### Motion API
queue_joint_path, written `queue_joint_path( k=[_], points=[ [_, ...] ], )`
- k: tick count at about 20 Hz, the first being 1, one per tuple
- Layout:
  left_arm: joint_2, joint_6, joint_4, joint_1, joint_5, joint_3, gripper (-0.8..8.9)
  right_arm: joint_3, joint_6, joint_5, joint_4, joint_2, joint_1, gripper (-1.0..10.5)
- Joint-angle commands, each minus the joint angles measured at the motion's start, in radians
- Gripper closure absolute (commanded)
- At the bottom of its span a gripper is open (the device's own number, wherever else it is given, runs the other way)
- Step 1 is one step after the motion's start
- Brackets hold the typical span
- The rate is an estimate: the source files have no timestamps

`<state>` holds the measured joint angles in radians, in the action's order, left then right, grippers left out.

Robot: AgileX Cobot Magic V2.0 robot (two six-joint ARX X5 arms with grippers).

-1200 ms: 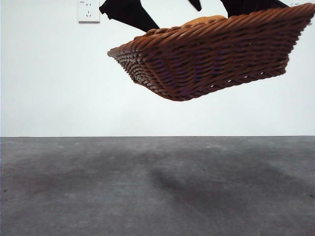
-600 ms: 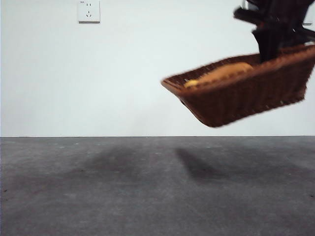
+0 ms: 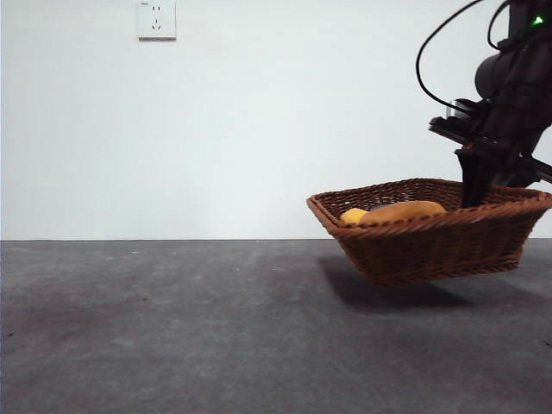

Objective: Help me put the vegetables on the table into the basket

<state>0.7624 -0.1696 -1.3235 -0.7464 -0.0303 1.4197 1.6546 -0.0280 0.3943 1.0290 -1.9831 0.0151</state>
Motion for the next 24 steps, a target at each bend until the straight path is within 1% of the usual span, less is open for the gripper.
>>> queue_joint_path(
  k=[1, 2, 4, 9, 11, 13, 14, 15, 16, 17, 19, 22, 23, 24],
  points=[
    [-0.028, -0.045, 0.003, 0.000, 0.035, -0.037, 8.21, -0.004, -0.035, 0.023, -0.013, -0.022, -0.023, 9.5],
    [-0.038, -0.054, 0.003, 0.000, 0.035, -0.058, 8.21, -0.004, -0.051, 0.035, -0.011, -0.032, -0.031, 9.5],
    [-0.044, -0.061, 0.003, 0.000, 0.034, -0.100, 8.21, -0.004, -0.060, 0.064, -0.010, -0.061, -0.042, 9.5],
    [-0.044, -0.068, 0.002, 0.000, 0.031, -0.208, 8.21, -0.004, -0.070, 0.092, -0.021, -0.142, -0.043, 9.5],
    [-0.044, -0.076, 0.002, 0.000, 0.032, -0.230, 8.21, -0.004, -0.070, 0.092, -0.036, -0.168, -0.043, 9.5],
    [-0.044, -0.081, 0.002, 0.000, 0.031, -0.231, 8.21, -0.004, -0.065, 0.074, -0.042, -0.172, -0.043, 9.2],
    [-0.044, -0.081, 0.002, 0.000, 0.031, -0.231, 8.21, -0.004, -0.048, 0.051, -0.043, -0.172, -0.043, 7.5],
    [-0.047, -0.080, 0.002, 0.000, 0.031, -0.231, 8.21, -0.003, -0.047, 0.047, -0.034, -0.172, -0.043, 4.9],
    [-0.049, -0.080, 0.002, 0.000, 0.031, -0.231, 8.21, -0.003, -0.034, 0.045, -0.023, -0.171, -0.043, 2.8],
    [-0.054, -0.080, 0.002, 0.000, 0.031, -0.231, 8.21, -0.003, -0.026, 0.044, -0.007, -0.167, -0.043, 1.8],
    [-0.064, -0.067, 0.002, -0.001, 0.031, -0.231, 8.21, -0.003, -0.025, 0.043, 0.008, -0.134, -0.043, 1.9],
    [-0.081, -0.035, 0.002, -0.001, 0.031, -0.231, 8.21, -0.003, -0.024, 0.042, 0.019, 0.003, -0.043, 1.9],
    [-0.081, -0.018, 0.002, -0.001, 0.031, -0.231, 8.21, -0.003, -0.024, 0.032, 0.026, 0.061, -0.043, 1.9],
    [-0.081, 0.008, 0.003, -0.001, 0.031, -0.231, 8.21, -0.003, -0.025, 0.002, 0.047, 0.129, -0.042, 1.9]
  ],
)
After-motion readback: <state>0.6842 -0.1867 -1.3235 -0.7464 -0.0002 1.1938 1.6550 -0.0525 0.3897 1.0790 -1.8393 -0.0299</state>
